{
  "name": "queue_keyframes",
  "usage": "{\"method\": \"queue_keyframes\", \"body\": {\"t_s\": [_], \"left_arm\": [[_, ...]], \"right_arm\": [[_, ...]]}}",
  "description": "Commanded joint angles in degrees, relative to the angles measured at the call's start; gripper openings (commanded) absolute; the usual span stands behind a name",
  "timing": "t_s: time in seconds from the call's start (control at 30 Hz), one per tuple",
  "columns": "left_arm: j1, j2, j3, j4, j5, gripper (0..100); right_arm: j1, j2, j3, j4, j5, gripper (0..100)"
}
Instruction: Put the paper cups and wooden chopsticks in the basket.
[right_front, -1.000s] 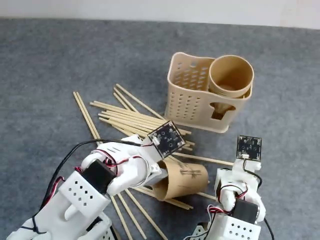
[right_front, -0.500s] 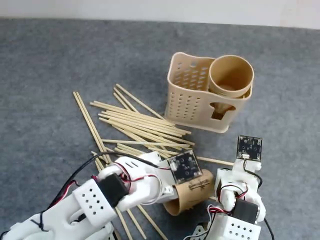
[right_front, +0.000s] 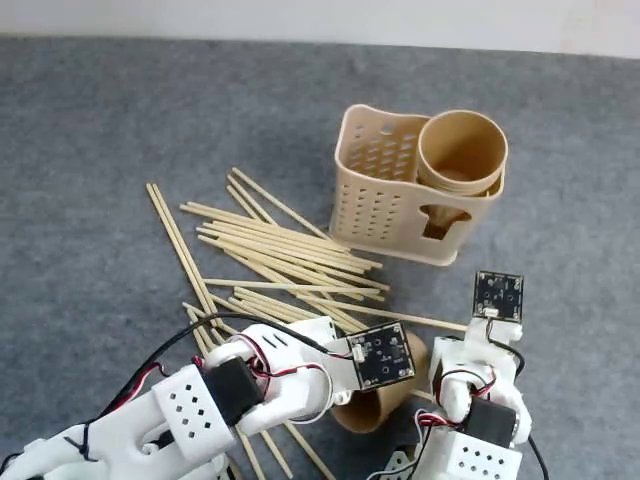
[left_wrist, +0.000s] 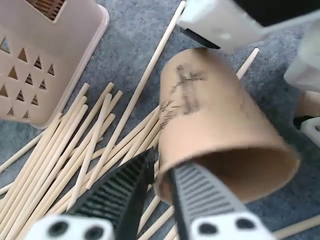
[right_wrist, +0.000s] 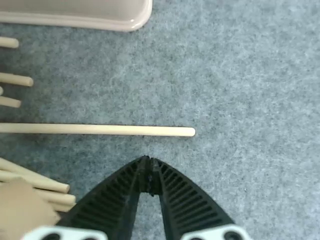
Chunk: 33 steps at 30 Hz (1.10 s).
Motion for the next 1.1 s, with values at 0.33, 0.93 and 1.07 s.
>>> {"method": "queue_keyframes", "body": {"t_s": [0.33,0.93,1.07], "left_arm": [[-11.4,-0.5,-20.6,23.6,0.3,1],[-17.7,-0.4,-44.7,25.4,-3.3,1],[-17.6,-0.3,-44.5,17.3,-1.1,1]], "right_arm": [[0.7,-0.7,6.8,-0.3,0.1,0.5],[0.7,-0.7,6.8,-0.3,0.1,0.5],[0.7,-0.7,6.8,-0.3,0.1,0.5]]}}
